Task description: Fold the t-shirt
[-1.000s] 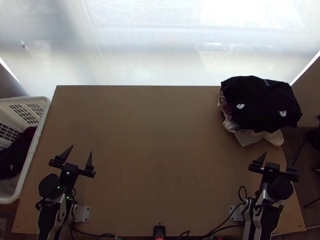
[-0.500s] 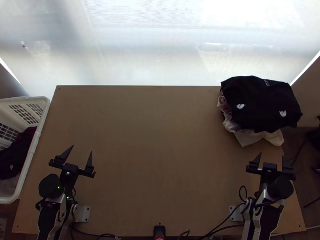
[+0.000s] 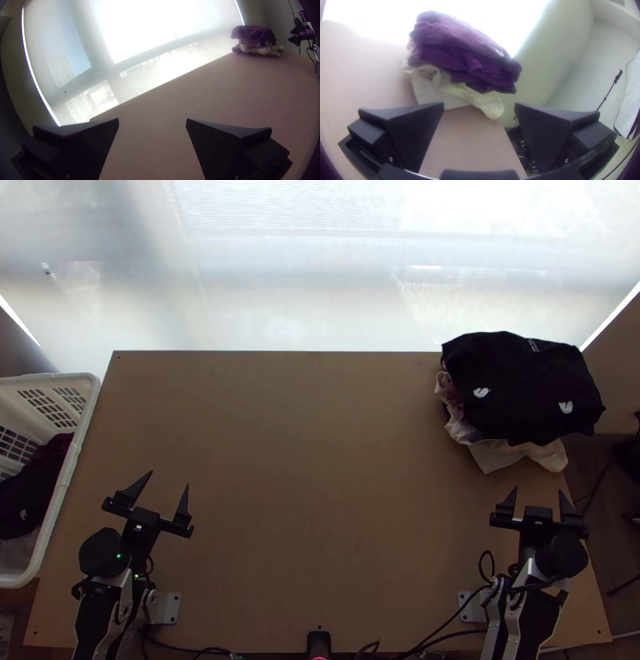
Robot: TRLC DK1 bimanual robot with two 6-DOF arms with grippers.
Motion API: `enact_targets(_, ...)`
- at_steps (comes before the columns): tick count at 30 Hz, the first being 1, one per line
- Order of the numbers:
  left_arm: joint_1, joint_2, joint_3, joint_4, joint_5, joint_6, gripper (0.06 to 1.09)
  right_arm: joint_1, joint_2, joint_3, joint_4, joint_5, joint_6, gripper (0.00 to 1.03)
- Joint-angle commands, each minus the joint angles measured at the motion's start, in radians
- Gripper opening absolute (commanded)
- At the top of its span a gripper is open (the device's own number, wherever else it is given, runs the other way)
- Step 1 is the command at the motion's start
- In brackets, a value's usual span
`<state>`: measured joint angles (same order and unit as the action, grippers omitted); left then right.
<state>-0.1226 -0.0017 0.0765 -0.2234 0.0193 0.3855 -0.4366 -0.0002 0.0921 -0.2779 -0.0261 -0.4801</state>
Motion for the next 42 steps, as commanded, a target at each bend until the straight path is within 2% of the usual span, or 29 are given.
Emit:
enact_targets(1, -0.005, 0.000, 0.000, -0.002, 0.005, -0.002, 1.04, -0.011, 0.000, 0.000, -0.001, -0.006, 0.000, 0.98)
enact_targets(5, -0.015, 0.000, -0.001, -0.011, 0.042, 0.001, 1.04, -0.016, 0.000, 0.000, -0.001, -0.006, -0.005, 0.98)
enact_targets(10, -0.020, 0.000, 0.000, 0.002, 0.039, 0.019, 1.04, -0.013, -0.001, 0.001, -0.004, -0.008, -0.029, 0.98)
enact_targets(11, -0.017, 0.000, 0.000, 0.004, 0.025, 0.042, 1.04, -0.011, -0.001, 0.001, -0.004, -0.008, -0.034, 0.98)
enact_targets(13, -0.014, -0.001, 0.000, -0.017, 0.019, 0.227, 1.04, -0.014, 0.022, 0.001, -0.004, -0.008, -0.078, 0.98)
enact_targets(14, -0.006, -0.001, 0.002, -0.047, 0.019, 0.225, 1.04, -0.008, 0.034, 0.001, -0.001, -0.008, -0.083, 0.98)
enact_targets(20, 0.097, 0.000, 0.003, -0.005, 0.018, 0.156, 1.04, -0.019, 0.034, 0.012, 0.045, 0.002, -0.074, 0.98)
enact_targets(25, 0.189, 0.046, 0.071, 0.059, 0.014, 0.116, 1.04, 0.010, 0.014, 0.081, -0.014, 0.005, -0.068, 0.98)
enact_targets(29, 0.239, 0.319, 0.275, 0.144, -0.064, -0.030, 1.04, 0.064, 0.086, 0.198, -0.006, 0.006, -0.031, 0.98)
enact_targets(33, 0.376, 0.540, 0.528, 0.068, -0.099, -0.128, 1.04, 0.087, 0.284, 0.426, -0.047, 0.015, 0.028, 0.98)
enact_targets(37, 0.623, 0.683, 0.726, -0.097, -0.067, -0.171, 1.04, 0.116, 0.457, 0.716, -0.191, 0.017, 0.113, 0.98)
enact_targets(42, 1.045, 0.951, 0.836, -0.192, 0.126, -0.175, 1.04, 0.131, 0.548, 0.989, -0.369, 0.015, 0.230, 0.98)
